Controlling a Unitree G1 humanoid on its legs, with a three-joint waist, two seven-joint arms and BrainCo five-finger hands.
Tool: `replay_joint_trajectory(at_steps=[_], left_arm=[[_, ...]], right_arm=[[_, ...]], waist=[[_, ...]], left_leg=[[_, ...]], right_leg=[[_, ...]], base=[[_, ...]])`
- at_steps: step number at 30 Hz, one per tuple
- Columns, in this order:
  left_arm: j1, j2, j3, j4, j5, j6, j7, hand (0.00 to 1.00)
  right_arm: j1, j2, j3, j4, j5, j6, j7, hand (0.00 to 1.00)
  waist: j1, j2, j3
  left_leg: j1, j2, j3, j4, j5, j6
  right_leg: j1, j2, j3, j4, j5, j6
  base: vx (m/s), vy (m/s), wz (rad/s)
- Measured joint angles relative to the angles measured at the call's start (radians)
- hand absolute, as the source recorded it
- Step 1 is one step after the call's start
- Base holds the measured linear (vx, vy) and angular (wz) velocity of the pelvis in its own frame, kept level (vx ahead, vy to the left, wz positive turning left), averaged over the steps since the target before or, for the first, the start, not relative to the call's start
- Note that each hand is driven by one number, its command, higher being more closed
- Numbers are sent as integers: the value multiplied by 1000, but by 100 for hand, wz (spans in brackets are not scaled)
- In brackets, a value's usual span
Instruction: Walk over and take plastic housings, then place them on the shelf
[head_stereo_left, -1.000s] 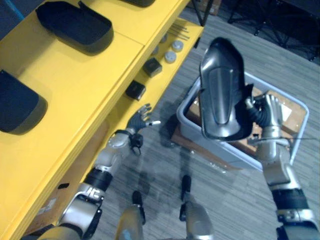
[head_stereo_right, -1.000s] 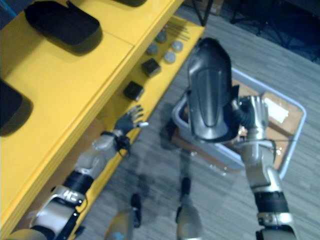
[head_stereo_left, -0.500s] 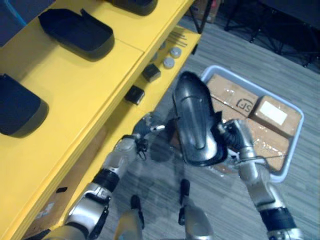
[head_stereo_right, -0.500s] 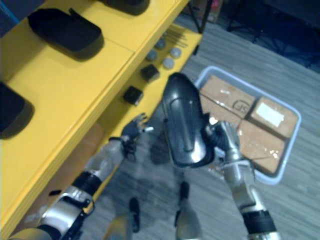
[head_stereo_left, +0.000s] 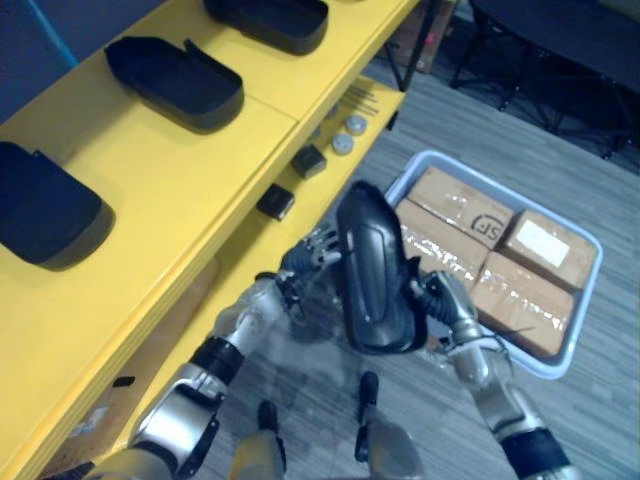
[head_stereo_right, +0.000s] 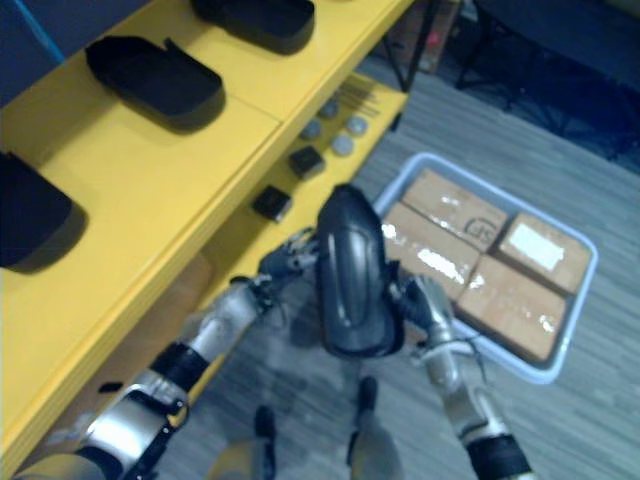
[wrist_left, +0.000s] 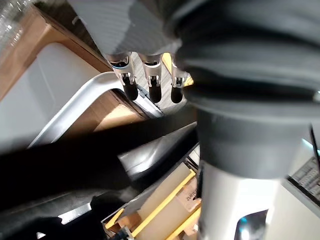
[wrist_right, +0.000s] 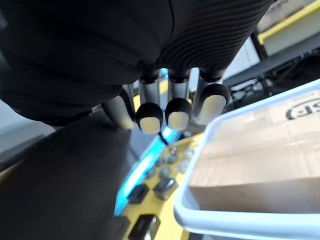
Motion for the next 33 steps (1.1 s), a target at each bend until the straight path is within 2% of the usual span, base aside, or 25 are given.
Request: replay_joint_trajectory(at_steps=[5,10,13,15,19,24,33], left_arm=[[-7,-4,1,-21,1,9,11,0],[-12,-14,10,-10,55,37,81,0],[-10,-17,72,64,92,48,90,0],[-1,1,95,112,106,73,80,0],[25,18,106,134,222,125,29,0],[27,10,86,160,336,156,-25,0],[24,-31,-22,159,277,153,-59,0]], right_arm=[[4,1,-1,10,-8,0,0,100],[3,1,-3,11,-8,1,-20,100],[2,1,-20,11,-7,2,-22,100],[1,0,-48,11,2,3,-23,100],[1,0,-90,11,23,-1,-26,100],[-6,0,-91,8,25,-7,-29,100],[-44,0,-25,7,42,-4,-20,100]], waist=[[-2,0,0],[0,-1,0],[0,-5,-3],[0,-12,-8],[1,-29,-18],[0,-31,-20],[0,-23,-24]], left_leg=[[15,0,1,-34,19,-2],[15,1,0,-37,23,-2],[16,2,0,-37,25,-3],[17,2,0,-37,26,-3],[18,1,0,-36,26,-3],[18,1,-1,-35,27,-3],[17,0,-3,-36,28,-3]], right_leg=[[-1,-3,-1,0,0,0],[-2,-3,-1,0,0,1],[-2,-2,-1,0,0,1],[-1,0,-1,0,0,1],[0,2,0,0,1,3],[1,-3,0,0,2,3],[0,-5,0,0,3,6]], base=[[-2,-3,1],[0,0,0],[0,0,0],[-6,-16,0],[0,0,0],[0,0,0],[0,0,0]])
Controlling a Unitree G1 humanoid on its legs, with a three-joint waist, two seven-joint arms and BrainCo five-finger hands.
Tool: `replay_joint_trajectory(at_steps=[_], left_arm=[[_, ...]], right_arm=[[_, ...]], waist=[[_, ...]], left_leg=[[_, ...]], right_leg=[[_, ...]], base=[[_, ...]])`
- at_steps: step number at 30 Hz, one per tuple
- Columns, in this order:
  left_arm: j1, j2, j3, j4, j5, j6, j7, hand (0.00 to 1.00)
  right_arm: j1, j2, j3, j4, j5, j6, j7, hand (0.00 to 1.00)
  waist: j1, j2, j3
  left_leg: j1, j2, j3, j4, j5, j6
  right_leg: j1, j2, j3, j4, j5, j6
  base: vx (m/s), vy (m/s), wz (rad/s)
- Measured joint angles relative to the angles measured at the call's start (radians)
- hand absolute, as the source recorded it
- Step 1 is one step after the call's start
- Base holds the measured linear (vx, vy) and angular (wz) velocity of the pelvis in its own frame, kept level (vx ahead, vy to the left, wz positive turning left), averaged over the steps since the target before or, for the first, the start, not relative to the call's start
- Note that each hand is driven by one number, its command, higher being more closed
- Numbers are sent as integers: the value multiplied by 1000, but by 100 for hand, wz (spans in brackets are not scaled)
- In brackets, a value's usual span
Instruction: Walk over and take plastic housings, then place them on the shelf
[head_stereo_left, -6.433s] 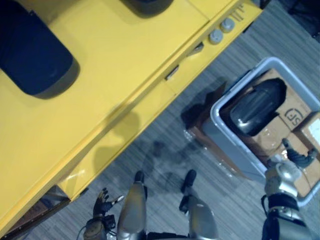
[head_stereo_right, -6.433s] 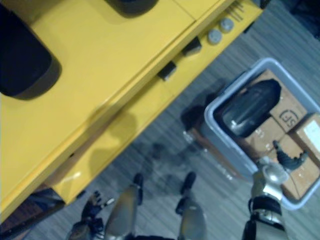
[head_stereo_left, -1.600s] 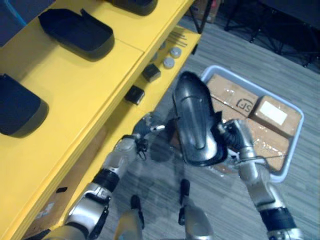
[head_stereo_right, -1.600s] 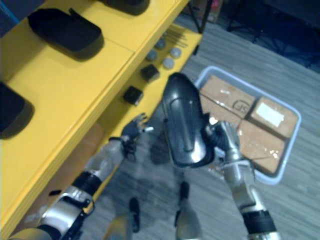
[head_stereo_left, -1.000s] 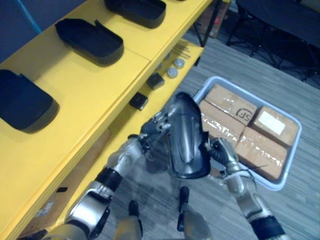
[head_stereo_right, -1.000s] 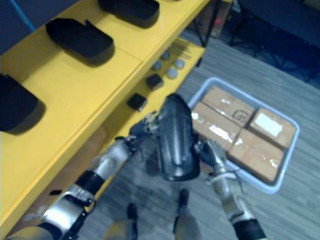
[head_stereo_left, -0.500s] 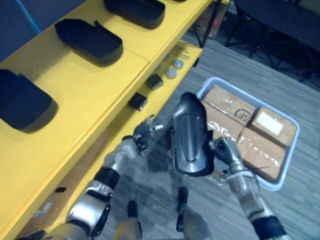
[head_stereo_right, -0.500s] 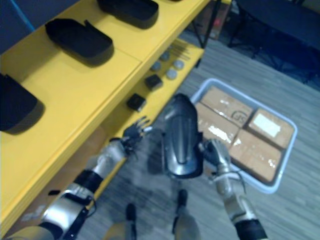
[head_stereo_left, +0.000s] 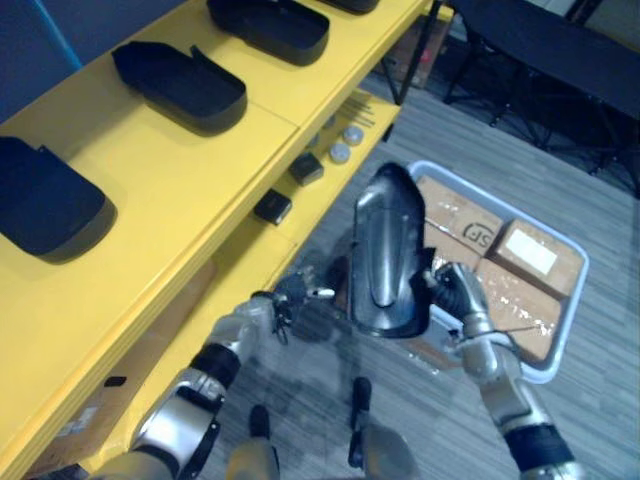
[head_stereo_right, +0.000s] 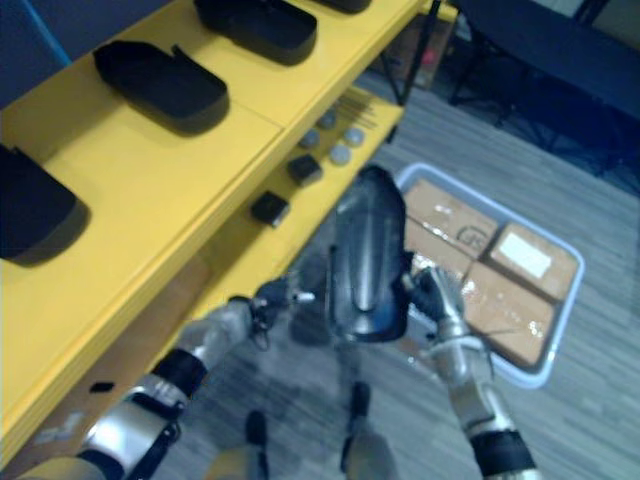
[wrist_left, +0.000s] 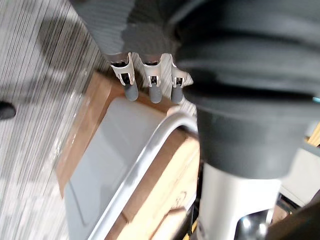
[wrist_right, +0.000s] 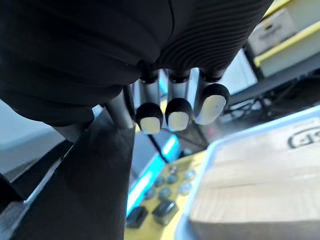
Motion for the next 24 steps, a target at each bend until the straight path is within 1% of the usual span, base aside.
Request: replay_joint_trajectory(at_steps=[1,2,3,5,8,10,12,14,16,19,22,24], left_arm=[[0,0,-4,0,-3,-2,0,0],[-2,-1,-22,-2,-36,-13,3,0],[-2,0,-26,-2,-45,-18,6,0],[-3,0,-28,-12,-129,-42,31,0],[-5,0,-27,-33,-210,-51,32,0],[-12,-6,-26,-62,-271,-66,32,0],[-25,-19,-15,-73,-279,-74,41,0],[-36,-34,-2,-89,-307,-77,70,0],[-36,-48,23,-89,-308,-77,85,0],[-35,-47,46,-87,-315,-72,114,0],[-35,-45,93,-69,-316,-73,116,0],[-35,-38,100,-42,-315,-71,115,0]], right_arm=[[0,-1,3,0,0,0,1,100],[-1,-2,2,0,0,4,2,100],[0,-2,2,0,-1,5,2,100],[0,-2,2,1,-1,14,1,100],[0,-2,2,3,-1,20,1,100],[0,-1,4,4,-6,21,1,100],[0,0,6,4,-14,17,1,100],[-1,0,10,18,-27,9,2,100],[2,0,10,32,-29,9,4,100],[3,0,6,32,-28,9,4,100],[3,0,4,32,-28,9,4,100],[3,0,3,32,-28,9,4,100]], waist=[[0,3,-2],[-1,9,-5],[-1,12,-6],[-1,19,-10],[-1,21,-11],[-1,21,-11],[0,21,-11],[0,22,-11],[-1,23,-10],[-3,30,-9],[0,31,-9],[0,31,-9]], left_leg=[[-1,0,-1,0,0,0],[-1,-2,-1,-1,0,0],[-1,-2,-1,-1,0,1],[-2,-3,-1,-1,1,1],[-2,-4,-1,-2,2,2],[-1,-5,-2,-4,4,1],[2,-5,-3,-14,10,0],[14,-5,-2,-38,22,0],[15,-5,-3,-47,26,0],[16,-4,-2,-50,30,-1],[26,-5,-2,-69,40,-1],[30,-5,-1,-73,41,-2]], right_leg=[[-1,-1,0,0,1,1],[-1,-2,0,0,1,2],[-1,-2,0,0,1,2],[-1,-4,0,0,3,5],[-1,-6,0,0,3,6],[-1,-6,0,0,4,7],[-2,-6,0,0,4,7],[-2,-6,0,0,4,7],[-5,-5,0,0,4,7],[-5,-5,0,0,4,7],[-4,-5,0,0,4,7],[-3,-5,1,0,4,7]], base=[[0,0,0],[0,0,0],[0,0,0],[0,0,0],[0,0,0],[0,0,0],[0,0,0],[0,0,0],[0,0,0],[0,0,0],[0,0,0],[0,0,0]])
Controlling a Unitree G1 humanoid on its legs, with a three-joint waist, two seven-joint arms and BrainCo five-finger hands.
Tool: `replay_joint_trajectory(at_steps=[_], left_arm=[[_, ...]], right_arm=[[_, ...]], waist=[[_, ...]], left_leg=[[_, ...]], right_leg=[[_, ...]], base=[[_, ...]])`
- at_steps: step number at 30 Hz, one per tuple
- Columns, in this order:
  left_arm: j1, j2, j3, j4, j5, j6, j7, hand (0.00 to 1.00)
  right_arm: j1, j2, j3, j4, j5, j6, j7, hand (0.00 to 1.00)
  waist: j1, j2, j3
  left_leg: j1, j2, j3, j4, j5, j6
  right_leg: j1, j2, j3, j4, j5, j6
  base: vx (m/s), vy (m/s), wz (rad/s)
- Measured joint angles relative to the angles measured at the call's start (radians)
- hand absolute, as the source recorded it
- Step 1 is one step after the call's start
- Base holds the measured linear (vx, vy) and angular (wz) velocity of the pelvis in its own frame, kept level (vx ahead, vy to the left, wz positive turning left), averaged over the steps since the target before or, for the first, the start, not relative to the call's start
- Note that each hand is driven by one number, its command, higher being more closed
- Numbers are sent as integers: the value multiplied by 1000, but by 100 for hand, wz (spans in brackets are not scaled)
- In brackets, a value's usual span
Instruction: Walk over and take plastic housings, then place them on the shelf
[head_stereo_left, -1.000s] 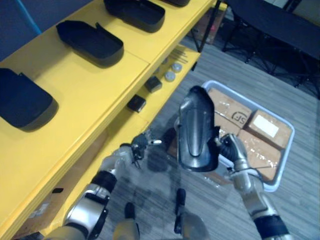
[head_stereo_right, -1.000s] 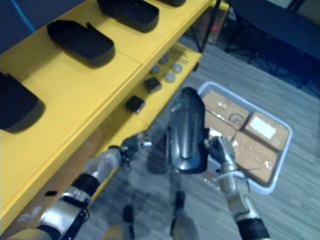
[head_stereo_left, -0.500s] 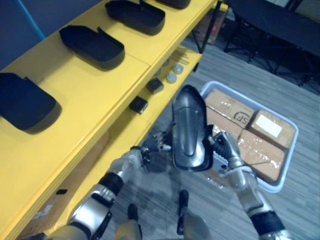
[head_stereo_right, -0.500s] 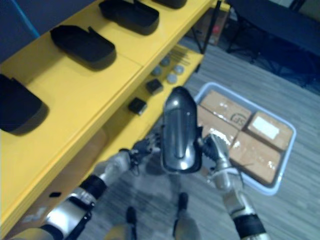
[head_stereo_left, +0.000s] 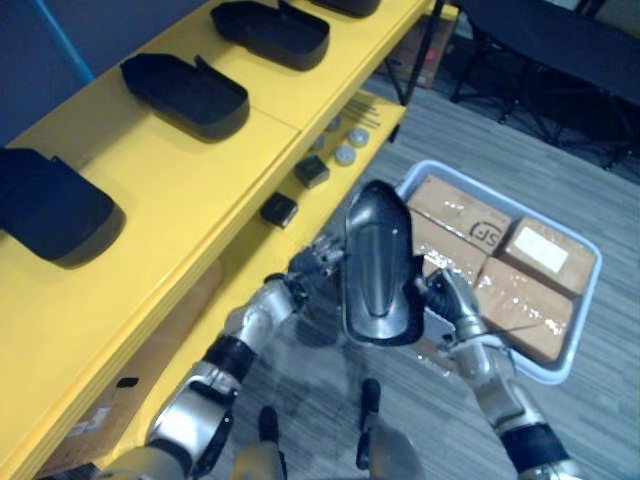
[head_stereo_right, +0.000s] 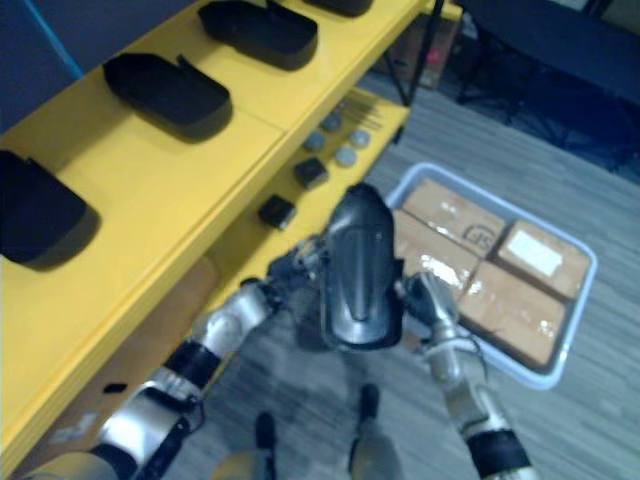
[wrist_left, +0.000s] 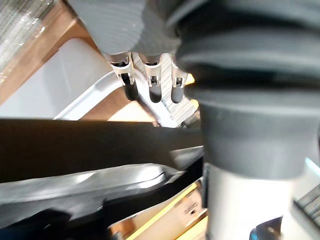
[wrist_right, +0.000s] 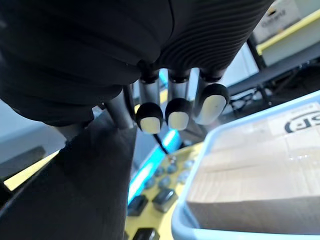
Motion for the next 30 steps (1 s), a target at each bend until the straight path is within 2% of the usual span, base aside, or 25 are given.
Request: replay_joint_trajectory(at_steps=[8,11,15,26,27,28,29,30], left_arm=[[6,2,34,32,15,44,-47,0],[7,3,33,40,61,73,-72,0],[11,2,20,40,91,75,-90,0],[7,-6,-103,32,131,60,-97,0],[7,-2,-117,32,132,50,-100,0],[-53,2,-179,31,177,-9,-98,0],[-53,2,-179,31,177,-9,-98,0],[-54,2,-179,31,177,-9,-98,100]], right_arm=[[0,0,-1,0,0,-2,0,100],[0,0,-2,0,1,-8,0,100],[-1,0,-2,0,1,-8,12,100],[-13,-1,53,0,-3,-14,53,100],[-18,-1,63,7,-5,-14,62,100],[-31,-12,118,68,-30,-26,69,100],[-31,-11,118,68,-30,-25,69,100],[-32,-11,118,68,-30,-25,69,100]], waist=[[0,0,0],[0,0,0],[0,1,0],[-1,17,-1],[0,18,-1],[1,17,1],[1,15,2],[1,13,3]], left_leg=[[3,-1,-1,-7,5,2],[3,-1,-2,-7,6,1],[3,-1,-3,-10,7,-1],[3,-1,-19,-28,21,-2],[2,-1,-20,-29,22,-3],[2,-2,-23,-33,25,-4],[2,-2,-23,-33,25,-4],[2,-2,-23,-33,25,-4]], right_leg=[[1,-1,0,0,0,0],[1,-1,0,0,0,0],[1,-1,-1,0,0,1],[1,-2,-15,0,-1,1],[1,-2,-17,0,-1,1],[1,-3,-21,0,-1,1],[1,-3,-21,0,-1,1],[1,-3,-21,0,-1,1]], base=[[0,0,0],[0,0,0],[0,0,0],[-1,-1,3],[-3,0,11],[-2,1,5],[-2,3,3],[0,0,0]])
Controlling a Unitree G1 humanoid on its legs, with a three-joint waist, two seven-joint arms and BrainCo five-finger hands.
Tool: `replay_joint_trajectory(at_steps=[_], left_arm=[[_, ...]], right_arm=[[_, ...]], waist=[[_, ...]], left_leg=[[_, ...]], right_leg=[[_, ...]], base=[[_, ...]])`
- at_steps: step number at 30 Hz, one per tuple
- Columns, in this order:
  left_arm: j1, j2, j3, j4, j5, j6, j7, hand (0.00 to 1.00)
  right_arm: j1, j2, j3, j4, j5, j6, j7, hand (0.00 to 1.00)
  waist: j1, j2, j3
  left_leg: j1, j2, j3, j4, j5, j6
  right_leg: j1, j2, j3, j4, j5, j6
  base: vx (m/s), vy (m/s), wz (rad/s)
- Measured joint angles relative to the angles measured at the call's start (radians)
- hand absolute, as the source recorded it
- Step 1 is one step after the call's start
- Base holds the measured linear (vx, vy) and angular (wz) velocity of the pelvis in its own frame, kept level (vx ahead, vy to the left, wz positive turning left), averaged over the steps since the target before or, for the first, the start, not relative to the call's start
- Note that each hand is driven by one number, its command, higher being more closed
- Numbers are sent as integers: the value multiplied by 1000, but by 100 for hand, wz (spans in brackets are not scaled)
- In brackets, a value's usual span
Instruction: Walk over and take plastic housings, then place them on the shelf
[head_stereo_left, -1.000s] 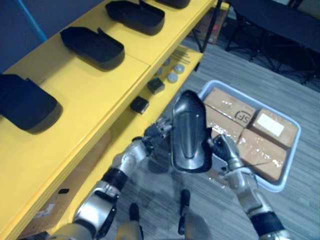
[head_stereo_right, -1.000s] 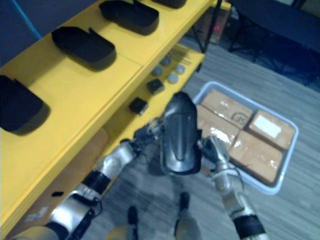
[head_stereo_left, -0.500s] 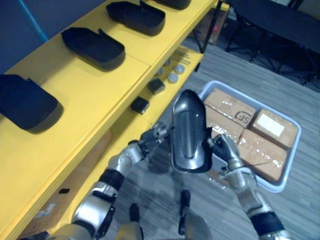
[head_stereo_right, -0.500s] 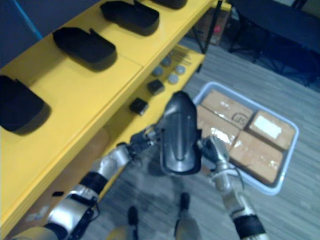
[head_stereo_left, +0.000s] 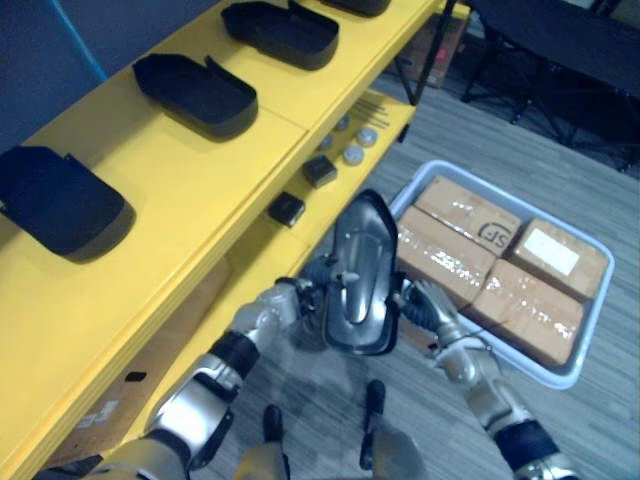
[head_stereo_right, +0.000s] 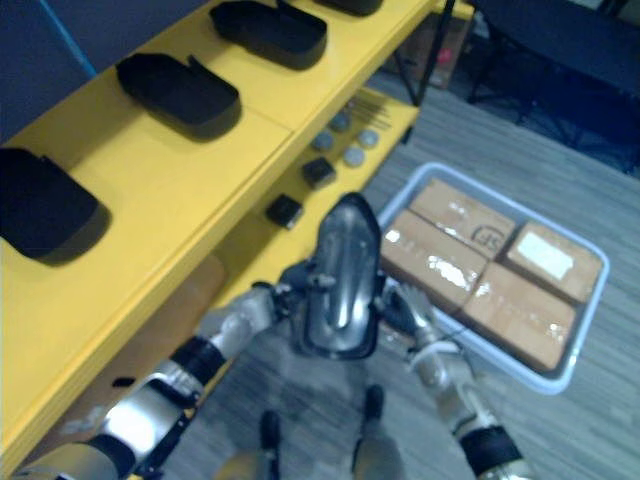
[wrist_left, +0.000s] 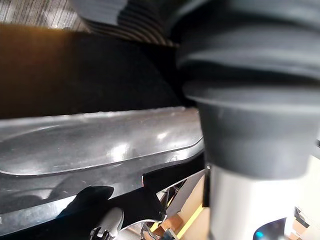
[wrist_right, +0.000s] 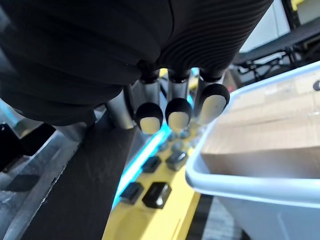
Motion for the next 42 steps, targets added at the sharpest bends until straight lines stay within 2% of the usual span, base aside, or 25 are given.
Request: replay_joint_trajectory(at_steps=[3,5,6,9,10,14,16,19,29,39,42], left_arm=[[-5,1,-4,-3,0,-2,1,100],[-4,3,-35,-39,15,-35,31,100],[-4,7,-45,-85,81,-47,63,100],[-4,25,-49,-161,120,-99,104,100],[-7,39,-49,-178,132,-109,110,100],[-10,66,-49,-193,160,-100,143,100],[-10,76,-49,-193,159,-77,148,100],[-8,81,-49,-193,160,-67,155,100],[7,104,-49,-193,164,-64,155,100],[7,109,-58,-193,330,-63,170,100],[14,109,-57,-193,356,-67,170,100]], right_arm=[[-4,7,2,0,0,0,0,100],[-3,7,23,7,0,10,-1,100],[-3,12,39,7,21,33,-14,100],[-15,39,47,1,103,50,-105,100],[-25,39,54,-9,115,50,-115,100],[-30,40,86,-27,118,62,-115,100],[-30,40,103,-27,118,69,-114,100],[-30,40,109,-27,119,70,-115,100],[-38,41,130,-27,119,70,-115,100],[-52,47,158,4,119,70,-118,100],[-56,47,162,14,120,70,-119,100]], waist=[[0,-10,6],[1,-13,7],[3,-13,7],[6,-12,1],[6,-12,0],[13,-12,0],[12,-12,0],[11,-12,0],[9,-12,0],[3,-12,-1],[3,-11,-22]], left_leg=[[0,0,0,0,1,-1],[16,0,2,-2,3,-1],[39,0,5,-13,3,1],[100,3,16,-23,-9,5],[104,3,19,-22,-9,5],[100,2,18,-14,-9,5],[91,0,15,-8,-9,5],[88,-2,11,-7,-8,6],[83,-4,6,2,-8,6],[83,-4,7,4,-8,6],[83,-4,9,3,-8,6]], right_leg=[[0,0,0,0,0,0],[5,0,0,0,0,0],[24,1,-1,0,-5,2],[80,4,-1,-1,-21,2],[83,4,-1,-1,-21,2],[76,3,-2,-2,-21,2],[72,2,-4,-2,-21,2],[72,2,-8,-2,-21,2],[72,3,-14,-2,-20,3],[72,4,-13,-2,-20,3],[70,4,-10,-2,-20,3]], base=[[0,0,0],[19,3,-2],[44,8,-7],[50,17,-11],[7,13,-5],[0,0,0],[-11,-5,3],[-12,-7,3],[0,0,0],[0,0,0],[6,2,-1]])
